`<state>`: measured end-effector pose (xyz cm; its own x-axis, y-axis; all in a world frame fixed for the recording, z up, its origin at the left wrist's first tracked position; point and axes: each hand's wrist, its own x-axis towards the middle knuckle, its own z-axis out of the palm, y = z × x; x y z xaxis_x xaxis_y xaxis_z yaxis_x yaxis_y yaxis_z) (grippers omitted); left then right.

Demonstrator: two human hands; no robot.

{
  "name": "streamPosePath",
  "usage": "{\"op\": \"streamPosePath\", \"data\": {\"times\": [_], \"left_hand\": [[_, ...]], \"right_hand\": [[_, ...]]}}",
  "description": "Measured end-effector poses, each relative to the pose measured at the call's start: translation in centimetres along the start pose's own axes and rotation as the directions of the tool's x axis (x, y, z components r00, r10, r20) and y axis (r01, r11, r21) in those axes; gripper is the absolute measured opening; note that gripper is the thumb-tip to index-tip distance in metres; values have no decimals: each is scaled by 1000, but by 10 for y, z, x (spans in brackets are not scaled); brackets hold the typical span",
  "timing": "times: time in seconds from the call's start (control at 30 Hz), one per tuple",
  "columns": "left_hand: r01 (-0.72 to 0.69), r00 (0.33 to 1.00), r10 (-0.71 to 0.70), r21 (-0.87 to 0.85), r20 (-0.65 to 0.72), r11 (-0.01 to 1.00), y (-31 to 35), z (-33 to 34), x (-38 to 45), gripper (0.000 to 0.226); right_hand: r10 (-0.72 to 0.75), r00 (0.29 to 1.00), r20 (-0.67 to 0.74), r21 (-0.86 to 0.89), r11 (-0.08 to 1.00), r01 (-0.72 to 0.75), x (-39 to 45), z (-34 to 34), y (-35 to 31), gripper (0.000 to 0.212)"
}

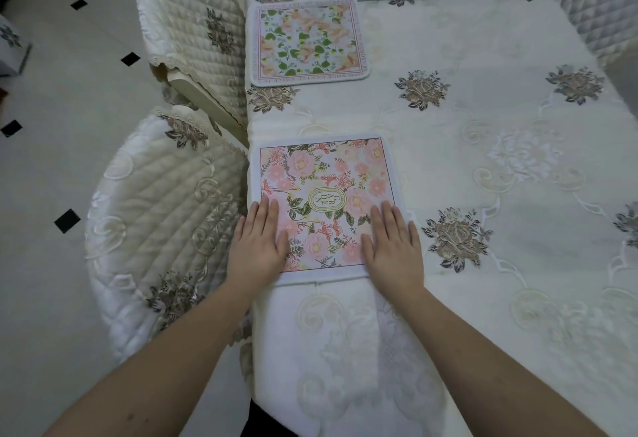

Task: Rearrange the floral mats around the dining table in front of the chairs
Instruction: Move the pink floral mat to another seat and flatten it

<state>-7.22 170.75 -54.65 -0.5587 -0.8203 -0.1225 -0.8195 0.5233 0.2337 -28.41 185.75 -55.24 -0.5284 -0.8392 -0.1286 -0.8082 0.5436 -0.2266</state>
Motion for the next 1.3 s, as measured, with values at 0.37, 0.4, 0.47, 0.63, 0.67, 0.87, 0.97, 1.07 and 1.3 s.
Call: {"op": "streamPosePath", "data": {"times": [0.37, 0.4, 0.47, 0.63, 0.67, 0.87, 0.97, 1.07, 1.3], "left_hand": [[-133, 963, 69, 237, 262, 962, 1, -39, 4, 52], [-140, 957, 62, 265, 282, 954, 5, -46, 6, 51], [-149, 953, 52, 310, 299, 939, 15, -63, 7, 45], [-261, 955, 209, 259, 211, 930, 30, -99, -11, 46], [-279, 951, 237, 224, 198, 934, 31, -106, -17, 49], [-414, 909, 392, 182, 145, 892, 15, -152, -58, 57], [-462, 887, 448, 202, 112, 863, 0, -172, -72, 59], [-497, 867, 484, 216, 115, 840, -10, -182, -80, 63], [-561, 827, 553, 197, 98, 804, -14, -195, -108, 75]], "right_hand": [[-5, 985, 175, -28, 1000, 10, -12, -41, 0, 57], [10, 983, 184, -31, 1000, -4, -13, -46, -2, 55], [42, 979, 198, -20, 999, -39, -17, -58, -8, 53], [77, 978, 196, 40, 995, -87, -38, -86, -38, 53], [78, 980, 184, 42, 995, -87, -45, -91, -45, 52], [116, 991, 67, 79, 989, -121, -96, -124, -101, 51], [146, 989, 31, 46, 988, -148, -118, -133, -126, 54], [187, 982, -18, 19, 982, -186, -139, -140, -147, 56], [242, 969, -52, -29, 969, -244, -183, -152, -178, 58]]}}
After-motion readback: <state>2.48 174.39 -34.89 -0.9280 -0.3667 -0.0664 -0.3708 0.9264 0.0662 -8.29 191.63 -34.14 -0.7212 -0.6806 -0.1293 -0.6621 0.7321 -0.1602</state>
